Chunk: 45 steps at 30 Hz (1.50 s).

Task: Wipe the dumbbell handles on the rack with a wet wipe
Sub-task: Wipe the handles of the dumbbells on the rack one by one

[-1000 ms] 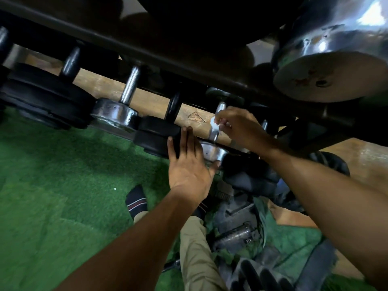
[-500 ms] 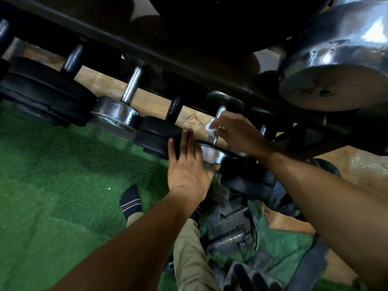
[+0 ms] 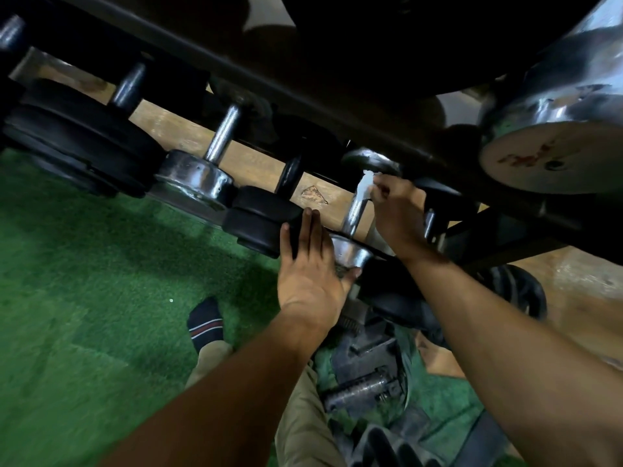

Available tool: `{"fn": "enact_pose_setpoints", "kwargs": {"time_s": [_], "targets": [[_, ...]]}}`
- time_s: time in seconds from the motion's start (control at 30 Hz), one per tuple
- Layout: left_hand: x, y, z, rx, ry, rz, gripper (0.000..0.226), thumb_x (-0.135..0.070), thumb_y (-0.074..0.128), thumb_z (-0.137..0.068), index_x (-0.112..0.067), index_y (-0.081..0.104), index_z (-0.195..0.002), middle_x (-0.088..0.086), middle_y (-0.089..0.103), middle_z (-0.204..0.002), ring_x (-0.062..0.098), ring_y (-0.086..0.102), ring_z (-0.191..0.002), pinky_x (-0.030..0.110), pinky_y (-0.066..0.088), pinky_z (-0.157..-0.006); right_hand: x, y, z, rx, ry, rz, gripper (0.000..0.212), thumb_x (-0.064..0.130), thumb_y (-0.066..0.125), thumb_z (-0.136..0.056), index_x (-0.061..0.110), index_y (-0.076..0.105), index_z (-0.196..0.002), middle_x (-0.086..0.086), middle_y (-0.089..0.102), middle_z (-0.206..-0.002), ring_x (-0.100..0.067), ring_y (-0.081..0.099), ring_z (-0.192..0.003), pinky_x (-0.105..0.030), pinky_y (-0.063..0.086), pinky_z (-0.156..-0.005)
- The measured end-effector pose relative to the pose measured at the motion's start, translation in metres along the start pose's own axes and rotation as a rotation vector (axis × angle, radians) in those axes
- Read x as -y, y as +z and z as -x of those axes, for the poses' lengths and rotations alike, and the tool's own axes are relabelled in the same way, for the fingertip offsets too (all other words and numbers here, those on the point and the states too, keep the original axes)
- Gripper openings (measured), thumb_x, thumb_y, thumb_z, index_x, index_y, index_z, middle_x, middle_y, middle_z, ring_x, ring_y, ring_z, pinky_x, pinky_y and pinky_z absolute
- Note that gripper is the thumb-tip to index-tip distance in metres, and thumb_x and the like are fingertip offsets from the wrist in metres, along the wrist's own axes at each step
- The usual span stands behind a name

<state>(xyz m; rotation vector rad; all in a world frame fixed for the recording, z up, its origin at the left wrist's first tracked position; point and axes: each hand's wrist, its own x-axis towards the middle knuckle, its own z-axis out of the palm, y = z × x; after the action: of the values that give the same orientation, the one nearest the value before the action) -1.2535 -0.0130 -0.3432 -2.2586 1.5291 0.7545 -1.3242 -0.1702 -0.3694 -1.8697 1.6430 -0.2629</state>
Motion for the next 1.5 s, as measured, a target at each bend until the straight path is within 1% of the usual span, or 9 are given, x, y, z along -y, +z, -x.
{"fn": "enact_pose_setpoints", "kwargs": {"time_s": [0.2, 0.37, 0.53, 0.63, 0.83, 1.1, 1.17, 1.33, 1.5], "targets": [[-0.001, 0.000, -0.001, 0.001, -0.006, 0.010, 0.091, -0.071, 0.000, -0.097, 0.003, -0.027, -0.144, 0.022, -0.025, -0.164, 0.035, -0.038, -0.147, 0.062, -0.026, -0.114, 0.005, 0.006, 0.000, -0.049, 0.148, 0.057, 0.019, 0.029, 0.066, -0.089, 0.018, 0.076, -0.101, -0.008, 0.076, -0.102, -0.027, 0.067, -0.103, -0.031, 0.051, -0.088], [0.000, 0.000, -0.001, -0.007, -0.002, 0.024, 0.091, -0.070, 0.001, -0.098, 0.004, -0.026, -0.144, 0.022, -0.022, -0.166, 0.035, -0.037, -0.147, 0.062, -0.026, -0.114, -0.015, 0.008, 0.008, 0.211, 0.109, 0.200, 0.014, 0.020, 0.067, -0.083, 0.012, 0.076, -0.088, -0.011, 0.074, -0.097, -0.030, 0.068, -0.097, -0.034, 0.054, -0.087], [0.000, 0.001, -0.001, -0.005, 0.002, 0.013, 0.092, -0.071, -0.001, -0.096, 0.004, -0.026, -0.144, 0.023, -0.022, -0.165, 0.035, -0.036, -0.147, 0.062, -0.027, -0.113, -0.016, 0.006, -0.014, 0.134, 0.318, -0.100, 0.024, 0.022, 0.067, -0.069, 0.045, 0.070, -0.064, -0.003, 0.074, -0.074, -0.028, 0.073, -0.081, -0.046, 0.061, -0.079], [0.000, 0.003, -0.002, -0.025, 0.000, 0.022, 0.094, -0.072, 0.000, -0.096, 0.005, -0.027, -0.143, 0.022, -0.022, -0.166, 0.035, -0.035, -0.148, 0.062, -0.024, -0.115, -0.013, 0.008, -0.010, 0.145, 0.317, -0.080, 0.016, 0.011, 0.065, -0.070, 0.024, 0.074, -0.072, -0.006, 0.074, -0.076, -0.028, 0.072, -0.083, -0.041, 0.061, -0.079], [0.000, 0.002, -0.001, -0.016, 0.005, 0.019, 0.093, -0.072, -0.002, -0.096, 0.004, -0.029, -0.143, 0.022, -0.026, -0.164, 0.035, -0.036, -0.147, 0.063, -0.024, -0.115, -0.037, 0.007, 0.010, 0.564, 0.134, 0.071, 0.012, 0.005, 0.060, -0.079, 0.003, 0.072, -0.076, -0.010, 0.065, -0.069, -0.018, 0.060, -0.065, -0.041, 0.054, -0.070], [0.002, 0.003, -0.001, -0.031, 0.015, 0.024, 0.092, -0.073, -0.002, -0.096, 0.002, -0.028, -0.143, 0.022, -0.024, -0.165, 0.034, -0.037, -0.147, 0.063, -0.022, -0.116, -0.041, 0.011, -0.005, 0.882, 0.346, -0.229, 0.045, 0.046, 0.081, -0.060, 0.027, 0.080, -0.101, -0.002, 0.078, -0.102, -0.018, 0.074, -0.097, -0.034, 0.057, -0.090], [0.002, 0.004, -0.002, -0.034, 0.019, 0.020, 0.093, -0.073, -0.001, -0.096, 0.002, -0.027, -0.143, 0.022, -0.024, -0.165, 0.034, -0.036, -0.147, 0.063, -0.022, -0.116, -0.049, 0.017, -0.009, 0.832, 0.442, -0.394, 0.029, 0.022, 0.077, -0.074, 0.017, 0.079, -0.102, -0.010, 0.077, -0.103, -0.024, 0.072, -0.095, -0.037, 0.056, -0.091], [0.002, 0.003, -0.001, -0.028, 0.018, 0.001, 0.092, -0.072, -0.003, -0.096, 0.003, -0.027, -0.142, 0.023, -0.024, -0.164, 0.035, -0.037, -0.147, 0.063, -0.024, -0.115, -0.041, 0.018, -0.018, 0.431, 0.662, -0.799, 0.023, -0.011, 0.056, -0.089, 0.008, 0.064, -0.096, -0.007, 0.057, -0.073, -0.009, 0.055, -0.051, -0.017, 0.045, -0.045], [0.001, 0.003, -0.001, -0.026, 0.012, 0.000, 0.093, -0.073, -0.001, -0.097, 0.004, -0.027, -0.142, 0.023, -0.022, -0.165, 0.035, -0.036, -0.148, 0.063, -0.021, -0.116, -0.027, 0.000, -0.010, 0.172, 0.290, -0.390, 0.014, 0.005, 0.062, -0.078, 0.016, 0.062, -0.070, 0.001, 0.058, -0.062, -0.014, 0.051, -0.059, -0.029, 0.041, -0.060]]}}
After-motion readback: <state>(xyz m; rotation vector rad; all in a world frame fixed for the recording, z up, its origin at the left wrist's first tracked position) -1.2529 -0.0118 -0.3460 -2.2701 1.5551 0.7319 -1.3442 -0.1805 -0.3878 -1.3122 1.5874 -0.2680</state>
